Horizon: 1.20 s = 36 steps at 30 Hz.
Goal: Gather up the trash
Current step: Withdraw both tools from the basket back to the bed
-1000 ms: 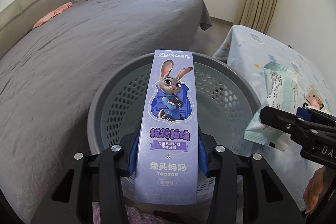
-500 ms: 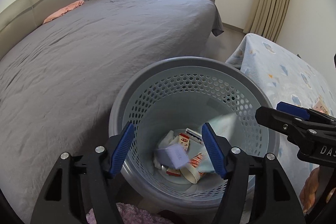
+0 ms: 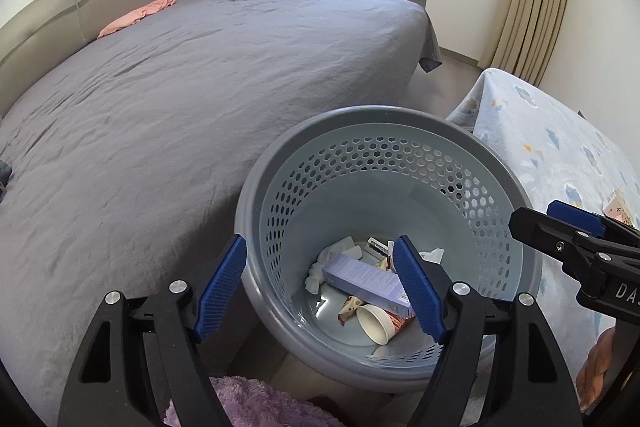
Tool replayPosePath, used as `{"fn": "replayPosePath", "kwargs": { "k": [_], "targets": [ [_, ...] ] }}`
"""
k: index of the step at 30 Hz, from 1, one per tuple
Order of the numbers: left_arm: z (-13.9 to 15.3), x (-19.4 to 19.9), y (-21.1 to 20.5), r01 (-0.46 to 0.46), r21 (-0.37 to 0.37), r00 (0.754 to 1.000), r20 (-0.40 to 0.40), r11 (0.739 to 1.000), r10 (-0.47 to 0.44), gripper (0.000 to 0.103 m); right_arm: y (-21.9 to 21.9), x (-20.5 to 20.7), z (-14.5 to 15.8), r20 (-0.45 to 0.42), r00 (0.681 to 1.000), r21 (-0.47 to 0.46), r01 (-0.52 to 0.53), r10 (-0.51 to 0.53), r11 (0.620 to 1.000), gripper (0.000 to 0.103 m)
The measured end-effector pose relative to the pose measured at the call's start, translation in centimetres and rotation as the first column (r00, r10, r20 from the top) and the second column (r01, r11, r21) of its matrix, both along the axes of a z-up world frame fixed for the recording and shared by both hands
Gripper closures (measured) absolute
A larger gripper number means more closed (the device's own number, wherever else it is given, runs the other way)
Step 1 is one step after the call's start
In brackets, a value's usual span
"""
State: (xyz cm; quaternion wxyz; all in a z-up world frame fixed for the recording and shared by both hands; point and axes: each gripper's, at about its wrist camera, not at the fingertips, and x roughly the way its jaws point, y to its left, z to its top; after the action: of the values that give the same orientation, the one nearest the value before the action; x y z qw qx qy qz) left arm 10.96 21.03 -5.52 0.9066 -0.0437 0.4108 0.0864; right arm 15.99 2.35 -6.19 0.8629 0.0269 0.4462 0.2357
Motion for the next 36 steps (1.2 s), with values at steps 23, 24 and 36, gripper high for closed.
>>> {"fn": "replayPosePath", "kwargs": {
  "k": [23,24,36],
  "targets": [
    [2.9,-4.3,0.1,-0.035,0.02,0.997,0.07,0.999,0.033,0.01,-2.0,-4.6,2.0,0.041,0.998,-0.021,0.055,-0.054,0.998,0.024],
    [2.9,-4.5,0.0,-0.035,0.02,0.997,0.071,0.999,0.033,0.01,-2.1,-4.8,2.1,0.041,0.998,-0.022,0.057,-0.056,0.998,0.024],
    [3.4,-5.6,-2.1,-0.007,0.02,0.997,0.083,1.0,0.005,0.009,-4.8,-7.0,2.6,0.053,0.994,-0.02,0.094,-0.093,0.995,0.024]
  ]
}}
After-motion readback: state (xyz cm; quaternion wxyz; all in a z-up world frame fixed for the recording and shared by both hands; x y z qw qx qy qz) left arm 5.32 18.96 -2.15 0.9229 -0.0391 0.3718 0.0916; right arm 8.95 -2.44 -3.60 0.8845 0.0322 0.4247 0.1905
